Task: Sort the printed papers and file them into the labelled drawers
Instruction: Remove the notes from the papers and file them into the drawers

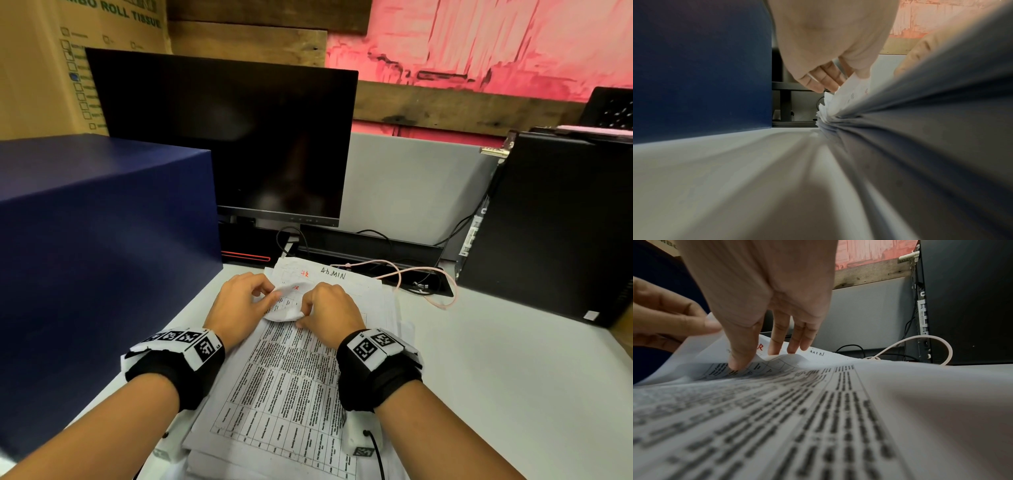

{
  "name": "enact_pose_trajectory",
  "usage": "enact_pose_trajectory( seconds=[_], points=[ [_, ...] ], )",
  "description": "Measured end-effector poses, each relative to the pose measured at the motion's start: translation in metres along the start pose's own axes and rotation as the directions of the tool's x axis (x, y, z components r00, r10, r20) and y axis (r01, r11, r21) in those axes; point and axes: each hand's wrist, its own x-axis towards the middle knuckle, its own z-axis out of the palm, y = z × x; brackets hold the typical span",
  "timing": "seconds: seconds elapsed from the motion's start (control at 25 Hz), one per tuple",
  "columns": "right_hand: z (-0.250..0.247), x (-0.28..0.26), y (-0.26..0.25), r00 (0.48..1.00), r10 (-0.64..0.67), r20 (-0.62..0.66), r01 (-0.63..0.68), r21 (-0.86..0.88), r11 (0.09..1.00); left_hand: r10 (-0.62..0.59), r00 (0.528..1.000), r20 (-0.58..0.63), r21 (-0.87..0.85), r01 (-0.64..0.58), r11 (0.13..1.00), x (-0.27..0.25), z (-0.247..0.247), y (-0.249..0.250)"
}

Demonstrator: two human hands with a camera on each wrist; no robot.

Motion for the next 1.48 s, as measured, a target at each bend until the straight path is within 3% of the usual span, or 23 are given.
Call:
enact_pose_trajectory(
  seconds=[0.44,0.6,0.88,1.32,1.48],
  points=[
    [0.002,0.0,-0.002,0.994,-0.017,-0.109,0.025,0.066,0.998,0.027,0.999,-0.036,0.059,-0.025,0.998,0.001,0.0,-0.001],
    [-0.001,-0.001,-0.003,0.991,-0.005,-0.131,0.014,0.073,0.997,0.038,0.999,-0.018,0.0,-0.038,0.999,0.0,-0.001,0.001],
    [0.001,0.0,-0.003,0.992,-0.029,-0.12,0.035,0.051,0.998,-0.041,0.999,0.009,0.017,0.041,0.999,0.0,-0.002,0.002],
    [0.001,0.001,-0.002,0.991,-0.034,-0.133,0.044,0.078,0.996,-0.11,0.992,-0.063,-0.124,0.102,0.987,0.0,-0.003,0.006],
    [0.001,0.0,-0.001,0.991,-0.028,-0.133,0.039,0.084,0.996,-0.086,0.996,-0.028,-0.15,0.081,0.985,-0.002,-0.003,0.01]
  ],
)
